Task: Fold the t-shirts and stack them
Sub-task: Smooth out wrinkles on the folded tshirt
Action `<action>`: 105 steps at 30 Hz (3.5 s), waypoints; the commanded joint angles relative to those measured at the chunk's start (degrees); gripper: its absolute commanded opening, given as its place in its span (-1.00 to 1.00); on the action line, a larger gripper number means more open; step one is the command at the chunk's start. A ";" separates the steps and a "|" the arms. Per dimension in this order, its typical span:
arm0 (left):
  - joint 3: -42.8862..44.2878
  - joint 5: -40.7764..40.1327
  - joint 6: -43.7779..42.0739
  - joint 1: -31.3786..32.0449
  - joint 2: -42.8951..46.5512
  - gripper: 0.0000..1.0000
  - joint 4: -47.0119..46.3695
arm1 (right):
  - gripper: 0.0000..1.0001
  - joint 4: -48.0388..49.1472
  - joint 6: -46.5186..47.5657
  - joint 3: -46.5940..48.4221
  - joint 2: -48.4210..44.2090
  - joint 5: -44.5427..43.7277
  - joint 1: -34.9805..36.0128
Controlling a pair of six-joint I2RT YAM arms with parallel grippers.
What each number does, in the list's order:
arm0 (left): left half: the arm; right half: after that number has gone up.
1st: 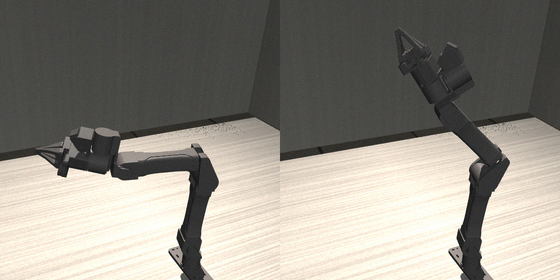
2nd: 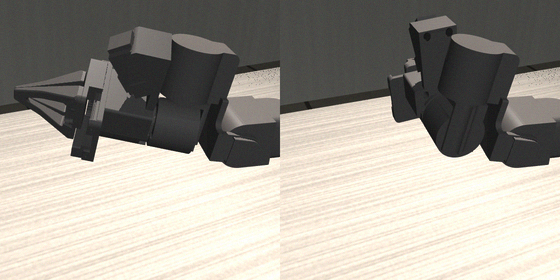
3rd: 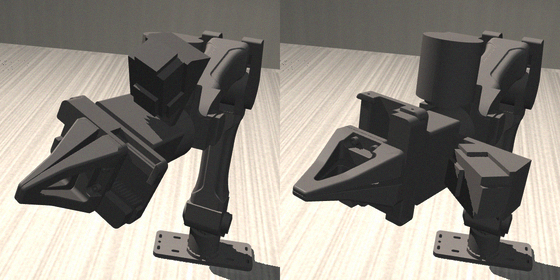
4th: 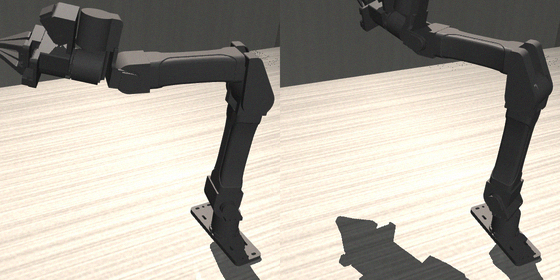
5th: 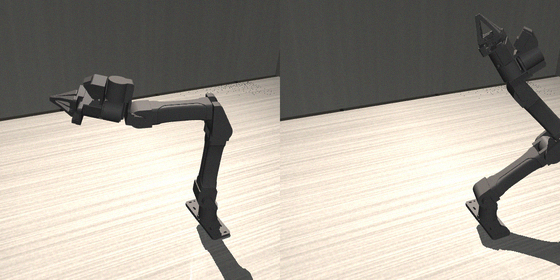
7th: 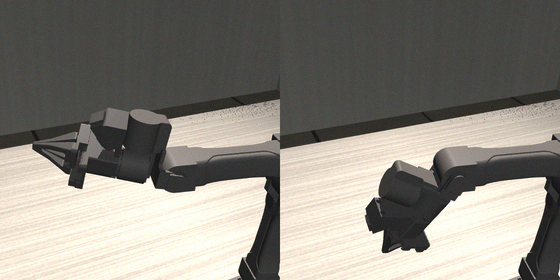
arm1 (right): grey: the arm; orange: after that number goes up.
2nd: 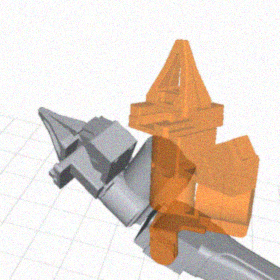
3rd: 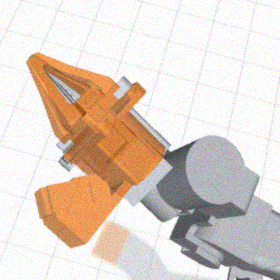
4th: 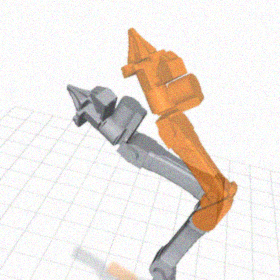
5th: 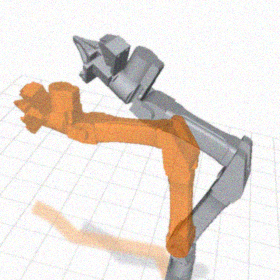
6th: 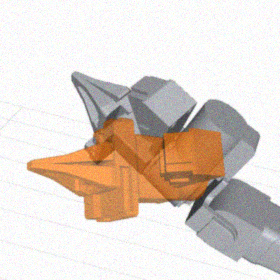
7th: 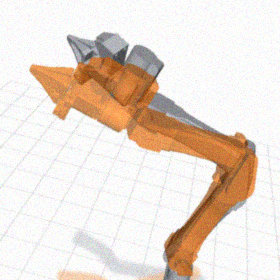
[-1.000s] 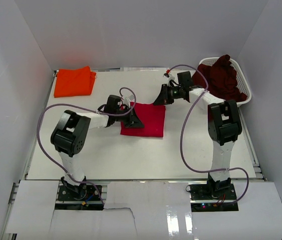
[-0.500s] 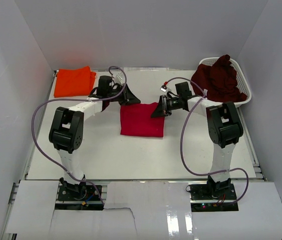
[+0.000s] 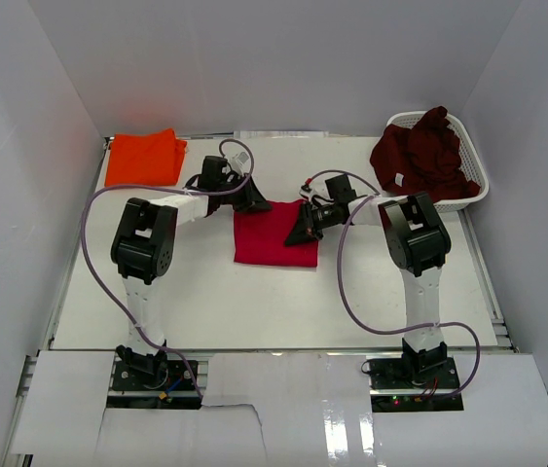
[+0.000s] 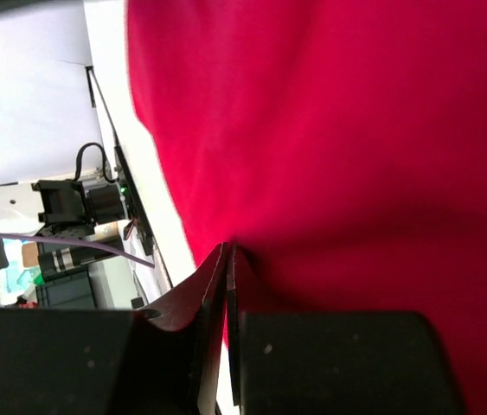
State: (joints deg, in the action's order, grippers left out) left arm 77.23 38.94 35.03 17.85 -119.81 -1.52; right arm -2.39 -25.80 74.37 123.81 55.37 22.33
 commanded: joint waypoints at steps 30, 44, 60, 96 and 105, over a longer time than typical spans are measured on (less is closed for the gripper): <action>12.85 -18.98 -12.00 0.08 -3.50 -1.00 18.66 | -0.85 -0.42 1.19 -2.91 3.02 -6.24 -0.09; 20.41 -30.58 -14.98 -1.67 -3.50 -1.00 28.40 | -0.84 -0.59 1.72 -4.67 3.19 -7.74 -0.09; 22.26 -42.23 -14.64 -3.52 1.33 -0.96 37.03 | -0.85 -0.33 1.54 -5.46 2.40 -8.09 -0.18; -3.58 -5.27 -8.13 -12.66 7.83 0.50 22.18 | -0.85 -0.24 1.81 -5.46 1.52 -7.12 -0.18; -5.69 -10.81 -5.41 -9.94 8.01 0.50 17.43 | -0.85 -0.07 1.81 -5.46 1.44 -6.86 -0.09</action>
State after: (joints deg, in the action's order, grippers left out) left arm 72.79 32.75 29.15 6.39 -114.02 17.89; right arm 1.58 -26.81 71.02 124.84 54.19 22.15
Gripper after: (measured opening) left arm 0.750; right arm 0.078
